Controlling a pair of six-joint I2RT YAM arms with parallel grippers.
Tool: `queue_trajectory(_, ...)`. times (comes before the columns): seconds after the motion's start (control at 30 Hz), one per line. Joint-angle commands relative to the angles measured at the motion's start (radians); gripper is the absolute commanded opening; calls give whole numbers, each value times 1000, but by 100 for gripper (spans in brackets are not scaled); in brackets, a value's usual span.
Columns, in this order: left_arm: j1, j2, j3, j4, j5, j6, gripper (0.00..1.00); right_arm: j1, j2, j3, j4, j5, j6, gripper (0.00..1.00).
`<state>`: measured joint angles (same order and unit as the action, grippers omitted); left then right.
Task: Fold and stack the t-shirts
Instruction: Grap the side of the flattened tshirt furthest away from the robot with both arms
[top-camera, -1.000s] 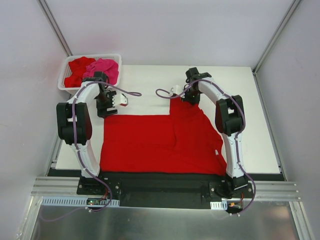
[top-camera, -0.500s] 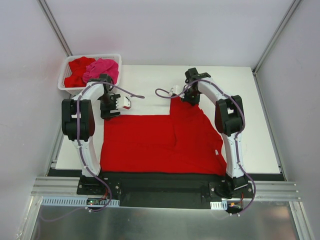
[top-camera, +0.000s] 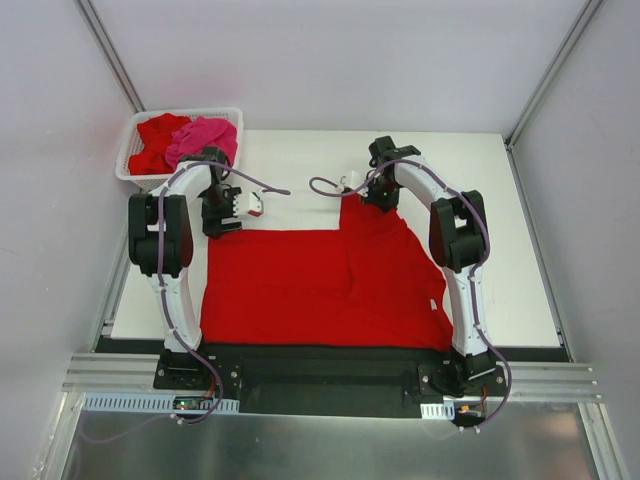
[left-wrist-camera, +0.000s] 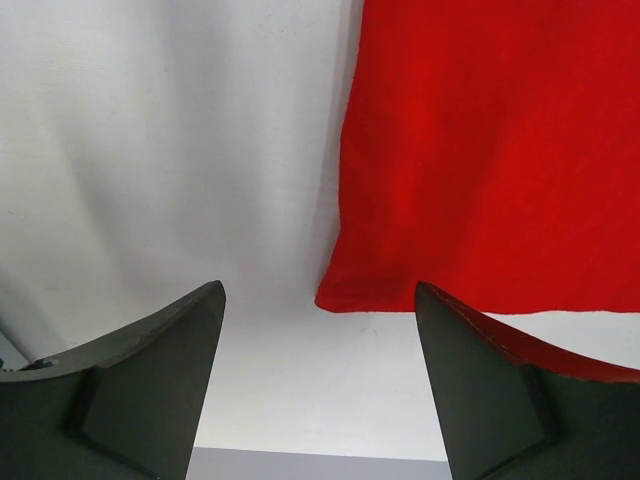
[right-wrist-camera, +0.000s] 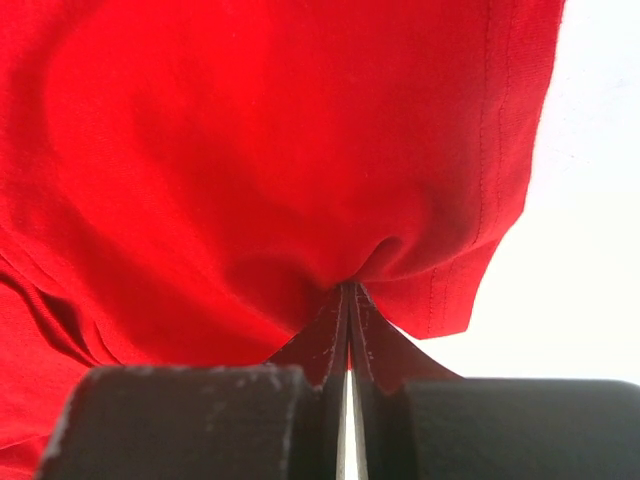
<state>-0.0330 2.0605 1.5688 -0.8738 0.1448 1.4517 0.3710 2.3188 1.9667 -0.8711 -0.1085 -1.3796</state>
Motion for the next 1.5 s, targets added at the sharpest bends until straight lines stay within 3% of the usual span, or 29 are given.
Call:
queue_trajectory(0.0,-4,0,5,-48,-20,1,77,6,-73,-5,-32,-16,17,1)
queue_trajectory(0.47,-5,29,-6,-50,-80,-31,73,6,-78,-15,-34,-28,21,1)
queue_trajectory(0.5,-5,32,-7,-50,-79,-34,63,6,-76,-17,-34,-26,20,1)
queue_trajectory(0.6,-7,33,-7,-50,-80,-37,51,8,-76,-19,-34,-28,17,1)
queue_trajectory(0.63,-7,35,-9,-50,-82,-40,38,6,-76,-17,-34,-30,17,1)
queue_trajectory(0.7,-7,36,-6,-50,-83,-43,29,8,-75,-15,-34,-28,16,1)
queue_trajectory(0.73,-7,36,-7,-50,-83,-45,19,6,-75,-15,-34,-28,16,1)
queue_trajectory(0.87,-7,36,-13,-50,-85,-47,7,6,-73,-14,-32,-26,11,1)
queue_trajectory(1.07,-7,39,-19,-48,-94,-57,0,6,-72,-12,-32,-25,11,1)
queue_trajectory(1.47,-18,-28,-1,-50,-86,-93,0,5,-72,-15,-11,-13,13,1)
